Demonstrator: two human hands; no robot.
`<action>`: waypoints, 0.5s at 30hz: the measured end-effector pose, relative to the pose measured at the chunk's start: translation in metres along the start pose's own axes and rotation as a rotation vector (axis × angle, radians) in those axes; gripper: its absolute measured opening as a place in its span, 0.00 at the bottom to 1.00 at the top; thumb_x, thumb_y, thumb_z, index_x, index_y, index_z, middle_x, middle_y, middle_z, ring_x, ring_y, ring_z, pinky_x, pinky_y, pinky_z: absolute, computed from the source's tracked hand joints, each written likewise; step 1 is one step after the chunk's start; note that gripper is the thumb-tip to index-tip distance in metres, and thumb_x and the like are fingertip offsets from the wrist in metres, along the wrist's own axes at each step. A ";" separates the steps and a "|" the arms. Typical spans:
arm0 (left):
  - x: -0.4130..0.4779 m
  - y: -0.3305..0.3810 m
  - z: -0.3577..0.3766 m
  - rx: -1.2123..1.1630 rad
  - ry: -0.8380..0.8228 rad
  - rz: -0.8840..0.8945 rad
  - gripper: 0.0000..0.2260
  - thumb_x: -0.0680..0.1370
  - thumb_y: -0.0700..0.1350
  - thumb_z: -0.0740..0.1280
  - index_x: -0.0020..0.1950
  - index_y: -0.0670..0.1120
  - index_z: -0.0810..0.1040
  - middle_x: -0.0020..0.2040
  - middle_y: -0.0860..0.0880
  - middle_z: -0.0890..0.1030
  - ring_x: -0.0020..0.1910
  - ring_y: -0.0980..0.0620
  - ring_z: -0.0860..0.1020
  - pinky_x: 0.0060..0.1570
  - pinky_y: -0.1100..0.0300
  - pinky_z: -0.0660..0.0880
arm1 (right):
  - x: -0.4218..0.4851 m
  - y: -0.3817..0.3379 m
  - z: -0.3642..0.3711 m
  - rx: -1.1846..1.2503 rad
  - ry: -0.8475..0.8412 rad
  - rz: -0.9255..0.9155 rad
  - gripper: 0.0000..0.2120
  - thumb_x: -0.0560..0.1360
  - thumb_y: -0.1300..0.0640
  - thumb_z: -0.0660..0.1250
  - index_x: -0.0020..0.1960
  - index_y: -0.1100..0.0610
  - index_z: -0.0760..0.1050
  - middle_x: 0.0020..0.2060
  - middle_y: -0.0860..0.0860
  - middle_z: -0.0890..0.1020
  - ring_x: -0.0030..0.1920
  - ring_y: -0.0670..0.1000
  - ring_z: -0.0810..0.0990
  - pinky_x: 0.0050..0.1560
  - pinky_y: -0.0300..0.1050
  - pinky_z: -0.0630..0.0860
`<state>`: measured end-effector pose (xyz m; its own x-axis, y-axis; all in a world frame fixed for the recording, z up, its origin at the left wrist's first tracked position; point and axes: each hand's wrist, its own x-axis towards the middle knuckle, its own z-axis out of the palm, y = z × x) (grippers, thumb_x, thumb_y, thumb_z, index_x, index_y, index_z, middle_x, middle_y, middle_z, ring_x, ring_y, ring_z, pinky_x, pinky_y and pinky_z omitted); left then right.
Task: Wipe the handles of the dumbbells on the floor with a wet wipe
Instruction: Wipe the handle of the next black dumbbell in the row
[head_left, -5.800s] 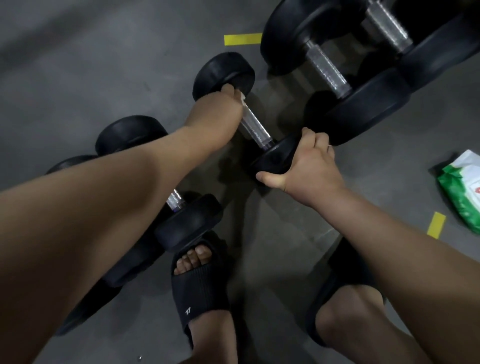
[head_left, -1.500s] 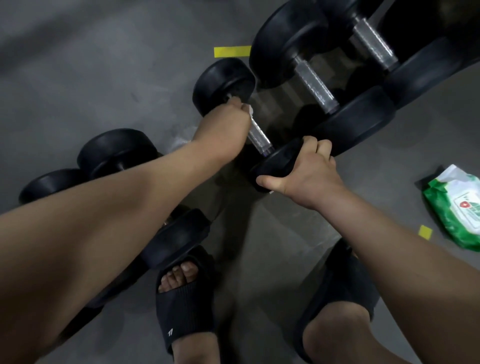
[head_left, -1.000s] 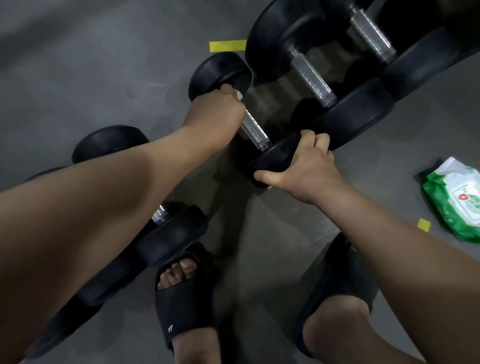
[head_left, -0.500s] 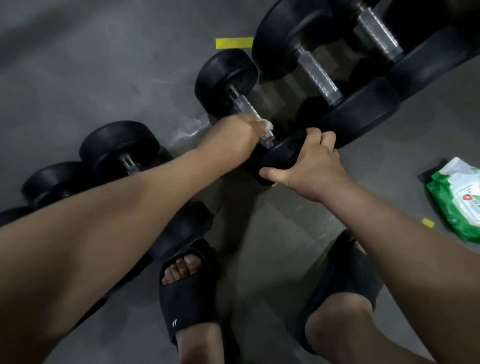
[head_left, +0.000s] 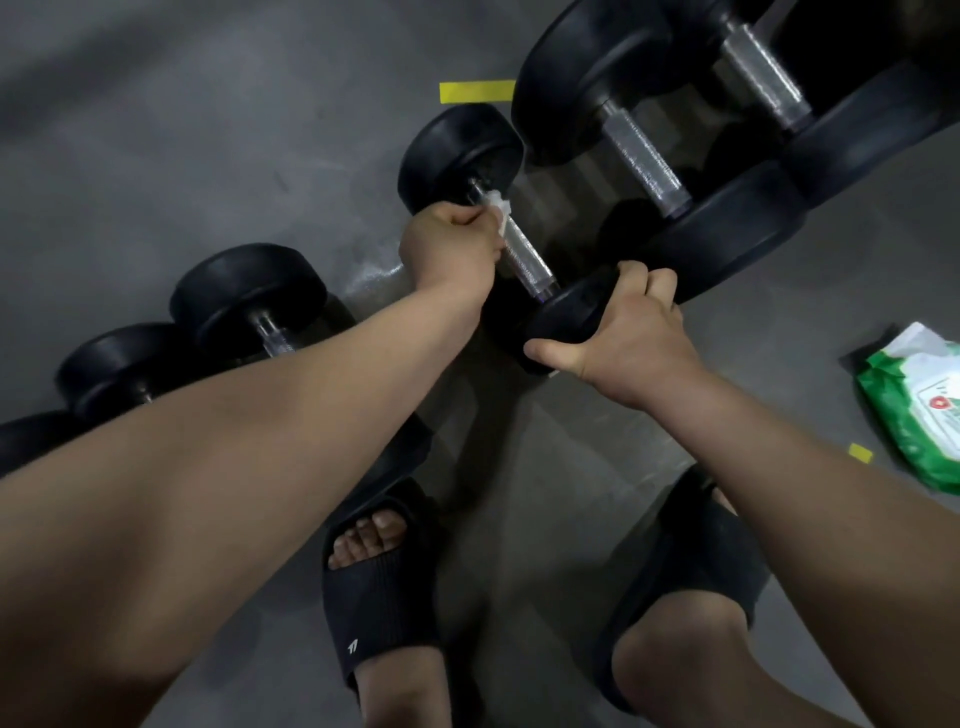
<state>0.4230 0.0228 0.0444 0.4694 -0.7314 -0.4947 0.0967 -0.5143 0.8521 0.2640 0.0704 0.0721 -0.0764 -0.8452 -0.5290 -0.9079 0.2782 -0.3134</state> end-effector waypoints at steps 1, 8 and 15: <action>0.001 0.002 0.002 -0.040 0.020 -0.031 0.05 0.77 0.44 0.75 0.41 0.46 0.83 0.34 0.50 0.85 0.37 0.53 0.85 0.47 0.57 0.84 | 0.000 0.000 0.000 0.002 0.000 -0.001 0.60 0.57 0.29 0.77 0.77 0.54 0.54 0.68 0.52 0.60 0.70 0.60 0.66 0.68 0.55 0.71; 0.006 -0.001 0.010 -0.227 0.084 -0.212 0.05 0.76 0.39 0.75 0.41 0.43 0.81 0.31 0.49 0.84 0.34 0.53 0.85 0.46 0.56 0.84 | 0.001 0.002 0.001 0.001 -0.003 -0.011 0.61 0.57 0.28 0.77 0.78 0.54 0.52 0.68 0.52 0.59 0.70 0.60 0.65 0.69 0.55 0.70; 0.009 -0.003 0.008 -0.199 0.067 -0.225 0.05 0.76 0.40 0.75 0.44 0.41 0.81 0.32 0.49 0.85 0.36 0.52 0.86 0.47 0.55 0.84 | 0.001 0.002 0.001 0.004 -0.001 -0.013 0.61 0.58 0.28 0.77 0.78 0.53 0.52 0.68 0.52 0.59 0.70 0.60 0.65 0.68 0.54 0.70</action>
<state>0.4201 0.0143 0.0365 0.4728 -0.5746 -0.6681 0.3715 -0.5576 0.7424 0.2622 0.0706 0.0700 -0.0639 -0.8484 -0.5255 -0.9074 0.2686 -0.3233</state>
